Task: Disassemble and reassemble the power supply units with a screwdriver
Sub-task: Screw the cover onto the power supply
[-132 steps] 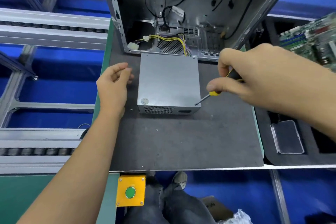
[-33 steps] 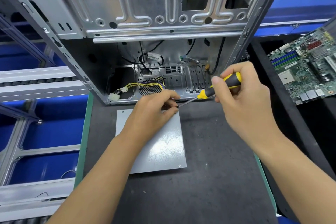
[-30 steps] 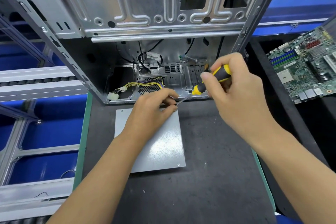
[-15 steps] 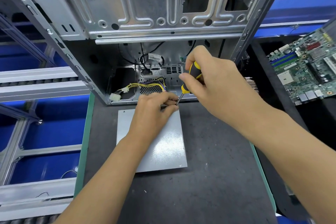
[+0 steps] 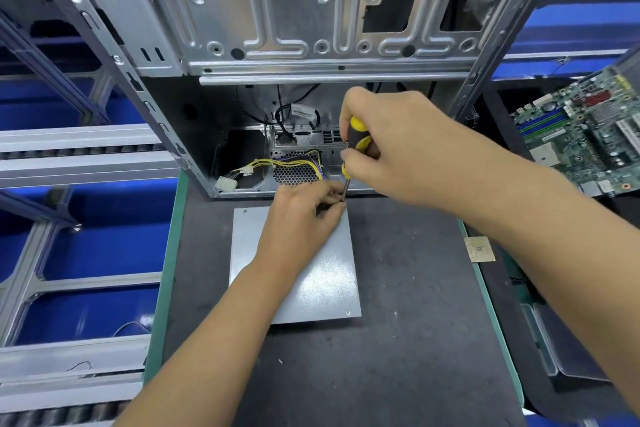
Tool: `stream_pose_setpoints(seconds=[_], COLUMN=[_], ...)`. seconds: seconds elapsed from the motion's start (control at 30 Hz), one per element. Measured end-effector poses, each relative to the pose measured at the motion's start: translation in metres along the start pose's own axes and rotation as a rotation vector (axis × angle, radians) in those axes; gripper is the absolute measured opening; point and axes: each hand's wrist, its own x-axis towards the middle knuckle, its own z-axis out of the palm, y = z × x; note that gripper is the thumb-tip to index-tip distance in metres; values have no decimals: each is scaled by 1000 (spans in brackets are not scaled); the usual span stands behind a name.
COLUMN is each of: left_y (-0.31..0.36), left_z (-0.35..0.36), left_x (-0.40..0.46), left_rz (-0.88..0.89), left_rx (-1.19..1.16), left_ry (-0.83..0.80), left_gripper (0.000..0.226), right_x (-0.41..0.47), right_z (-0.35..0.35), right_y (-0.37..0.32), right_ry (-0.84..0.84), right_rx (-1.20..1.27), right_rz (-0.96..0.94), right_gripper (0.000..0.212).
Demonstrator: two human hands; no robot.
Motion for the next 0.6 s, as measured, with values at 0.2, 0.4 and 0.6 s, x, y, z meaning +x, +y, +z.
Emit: stream_pose_setpoints(seconds=[0.2, 0.4, 0.6], left_y=[2, -1, -5], left_z=[1, 0, -1], left_x=[-2, 0, -2], left_rz=[-12, -84, -135], left_rx=[26, -58, -160], left_ry=[14, -26, 20], left_gripper=[18, 17, 20], right_x=[11, 11, 0], right_z=[-8, -10, -17], right_y=[-5, -1, 13], right_ry=[-57, -131, -71], right_rx=[-223, -79, -26], right_rz=[-3, 97, 151], right_gripper=[19, 22, 11])
